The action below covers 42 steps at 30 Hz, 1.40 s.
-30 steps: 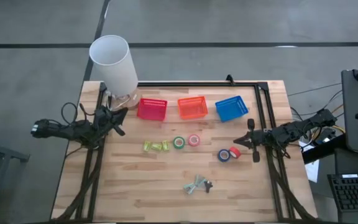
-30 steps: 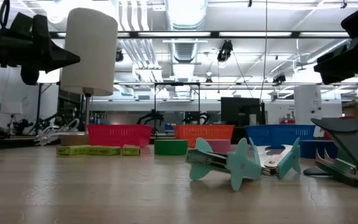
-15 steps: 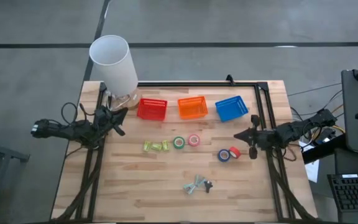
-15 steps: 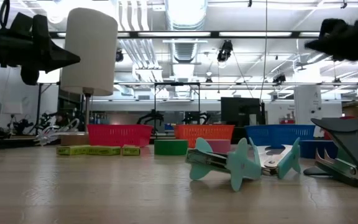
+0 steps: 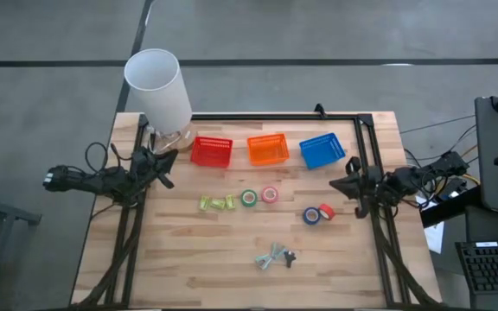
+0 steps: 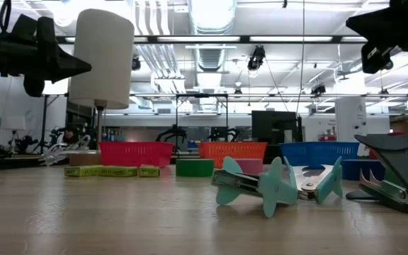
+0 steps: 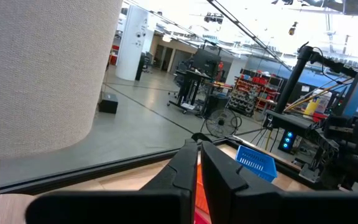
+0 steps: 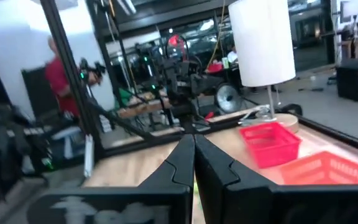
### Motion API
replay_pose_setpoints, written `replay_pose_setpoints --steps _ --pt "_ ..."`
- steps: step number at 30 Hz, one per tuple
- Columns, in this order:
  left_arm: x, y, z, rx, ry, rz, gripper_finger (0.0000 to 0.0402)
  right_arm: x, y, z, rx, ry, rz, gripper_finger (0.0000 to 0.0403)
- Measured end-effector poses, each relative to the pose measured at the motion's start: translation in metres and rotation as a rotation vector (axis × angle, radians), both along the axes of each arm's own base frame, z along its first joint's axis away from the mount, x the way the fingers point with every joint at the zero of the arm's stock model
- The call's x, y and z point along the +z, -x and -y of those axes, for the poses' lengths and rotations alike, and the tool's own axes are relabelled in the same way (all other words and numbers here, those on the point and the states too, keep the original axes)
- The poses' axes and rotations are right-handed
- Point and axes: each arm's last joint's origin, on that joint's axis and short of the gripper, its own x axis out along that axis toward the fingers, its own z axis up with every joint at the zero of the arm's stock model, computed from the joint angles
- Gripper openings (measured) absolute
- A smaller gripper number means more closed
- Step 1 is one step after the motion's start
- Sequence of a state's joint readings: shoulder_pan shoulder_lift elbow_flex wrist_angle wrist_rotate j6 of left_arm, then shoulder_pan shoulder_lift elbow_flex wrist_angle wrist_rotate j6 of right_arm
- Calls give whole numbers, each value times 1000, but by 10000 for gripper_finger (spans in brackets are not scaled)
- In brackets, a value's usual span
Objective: Pick and place Stapler, Stapler remover, tape
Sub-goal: Put the red tape into the blue bin
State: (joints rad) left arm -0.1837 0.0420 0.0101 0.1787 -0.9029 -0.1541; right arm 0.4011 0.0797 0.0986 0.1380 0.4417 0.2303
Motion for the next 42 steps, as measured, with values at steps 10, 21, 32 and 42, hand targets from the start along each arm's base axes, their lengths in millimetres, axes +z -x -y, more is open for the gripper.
replay_pose_setpoints --steps 10,21,32,42 --pt "0 0 0 0 0 0 24 -5 -18 -13 207 -156 -70 8" --pt "0 0 0 0 0 0 23 -5 -49 -28 192 -416 -268 9" --pt "0 0 0 0 0 0 23 25 -89 -43 -115 -292 -902 73" --pt "0 0 0 0 0 0 23 28 -101 -47 -428 -195 -1304 188"
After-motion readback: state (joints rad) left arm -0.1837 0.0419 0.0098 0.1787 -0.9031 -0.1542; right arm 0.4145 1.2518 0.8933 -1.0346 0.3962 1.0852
